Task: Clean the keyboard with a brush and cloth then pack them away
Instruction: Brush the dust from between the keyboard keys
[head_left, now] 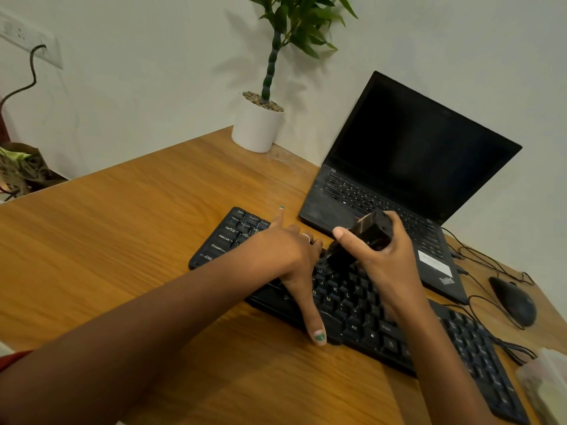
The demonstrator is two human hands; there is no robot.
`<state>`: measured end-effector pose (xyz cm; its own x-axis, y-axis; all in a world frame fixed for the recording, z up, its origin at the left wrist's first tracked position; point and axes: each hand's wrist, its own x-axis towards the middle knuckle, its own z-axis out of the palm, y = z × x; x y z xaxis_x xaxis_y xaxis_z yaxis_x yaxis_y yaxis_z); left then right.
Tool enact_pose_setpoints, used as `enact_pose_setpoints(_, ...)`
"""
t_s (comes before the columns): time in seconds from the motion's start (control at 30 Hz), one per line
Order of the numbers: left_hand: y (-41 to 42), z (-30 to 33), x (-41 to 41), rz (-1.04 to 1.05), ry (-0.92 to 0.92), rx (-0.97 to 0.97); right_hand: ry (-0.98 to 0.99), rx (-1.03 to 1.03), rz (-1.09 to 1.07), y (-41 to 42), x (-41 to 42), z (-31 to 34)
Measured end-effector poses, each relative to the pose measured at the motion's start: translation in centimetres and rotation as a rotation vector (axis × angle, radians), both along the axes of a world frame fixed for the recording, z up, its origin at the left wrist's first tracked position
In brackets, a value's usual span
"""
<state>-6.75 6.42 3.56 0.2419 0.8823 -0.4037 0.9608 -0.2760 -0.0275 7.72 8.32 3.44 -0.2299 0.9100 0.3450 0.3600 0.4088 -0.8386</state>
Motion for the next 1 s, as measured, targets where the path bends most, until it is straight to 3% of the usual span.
enact_pose_setpoints(0.1,0.0,0.1,0.0,-0.003,0.001,0.002,-0.065,0.128,-0.053,0.0,-0.2,-0.6)
enact_pose_setpoints(0.2,-0.1,0.1,0.0,-0.004,0.002,-0.006,-0.09,0.087,0.007,0.2,-0.2,-0.5)
enact_pose_setpoints(0.33,0.0,0.1,0.0,-0.002,0.003,0.0,-0.134,0.165,-0.085,0.4,0.1,-0.6)
enact_pose_setpoints(0.5,0.1,0.0,0.0,0.001,0.004,-0.006,-0.177,-0.012,-0.028,0.1,0.9,1.1)
enact_pose_setpoints(0.63,0.1,0.1,0.0,-0.007,0.015,0.001,-0.208,0.118,-0.106,0.1,0.9,0.2)
enact_pose_setpoints(0.8,0.2,0.0,0.0,0.001,0.008,-0.015,-0.201,-0.085,-0.037,0.6,2.0,1.5)
enact_pose_setpoints(0.93,0.1,0.0,0.0,-0.006,0.008,-0.007,-0.243,0.134,-0.097,0.2,1.0,0.1)
enact_pose_setpoints(1.0,0.1,0.1,0.0,-0.004,0.006,-0.002,-0.218,0.09,-0.062,0.0,0.9,0.1)
